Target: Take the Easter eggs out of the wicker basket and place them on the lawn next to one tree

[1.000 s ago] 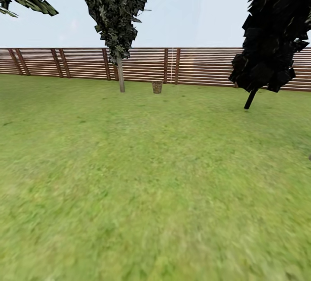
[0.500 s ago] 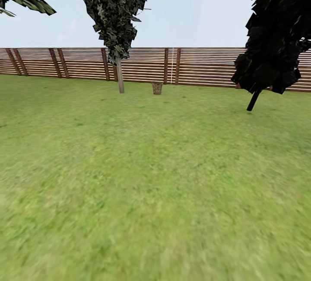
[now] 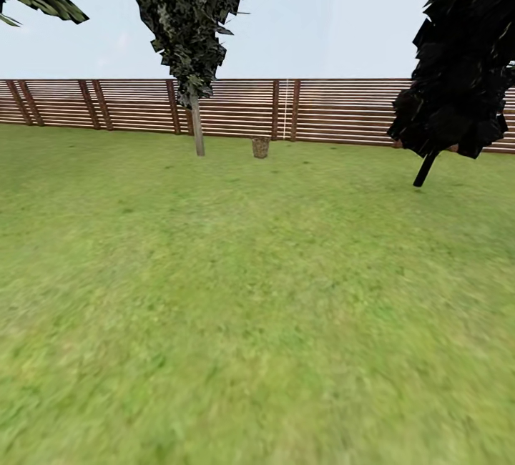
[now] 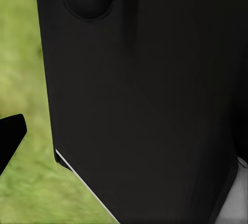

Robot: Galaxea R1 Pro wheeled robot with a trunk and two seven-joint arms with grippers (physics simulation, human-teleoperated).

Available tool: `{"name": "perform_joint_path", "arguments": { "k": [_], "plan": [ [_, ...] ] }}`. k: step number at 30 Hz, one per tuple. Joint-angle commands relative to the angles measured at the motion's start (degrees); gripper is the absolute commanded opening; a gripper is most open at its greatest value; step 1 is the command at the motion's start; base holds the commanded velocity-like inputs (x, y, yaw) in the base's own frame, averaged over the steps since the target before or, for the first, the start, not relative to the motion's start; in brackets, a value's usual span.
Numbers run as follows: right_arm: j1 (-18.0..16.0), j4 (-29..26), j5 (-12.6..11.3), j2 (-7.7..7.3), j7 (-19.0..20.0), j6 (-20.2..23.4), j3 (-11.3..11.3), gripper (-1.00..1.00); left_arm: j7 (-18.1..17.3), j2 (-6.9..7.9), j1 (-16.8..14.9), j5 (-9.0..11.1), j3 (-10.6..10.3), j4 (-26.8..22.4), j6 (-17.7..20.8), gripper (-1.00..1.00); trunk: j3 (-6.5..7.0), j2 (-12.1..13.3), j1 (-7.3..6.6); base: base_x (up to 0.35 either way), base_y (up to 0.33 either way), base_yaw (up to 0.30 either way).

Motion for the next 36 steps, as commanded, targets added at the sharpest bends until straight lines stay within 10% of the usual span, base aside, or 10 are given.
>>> {"name": "perform_joint_path", "arguments": {
  "k": [1,36],
  "plan": [
    [-0.03,0.01,0.17,-0.01,0.21,-0.22,-0.25,1.00,-0.02,-0.01,-0.01,0.07,0.14,0.00,-0.14,1.00,-0.05,-0.02,0.03,0.337,0.000,0.000],
    [-0.02,-0.03,0.61,-0.08,0.21,-0.24,-0.28,1.00,-0.02,-0.01,-0.01,0.07,0.14,0.00,-0.14,1.00,-0.05,-0.02,0.03,0.337,0.000,0.000]
  ]
}}
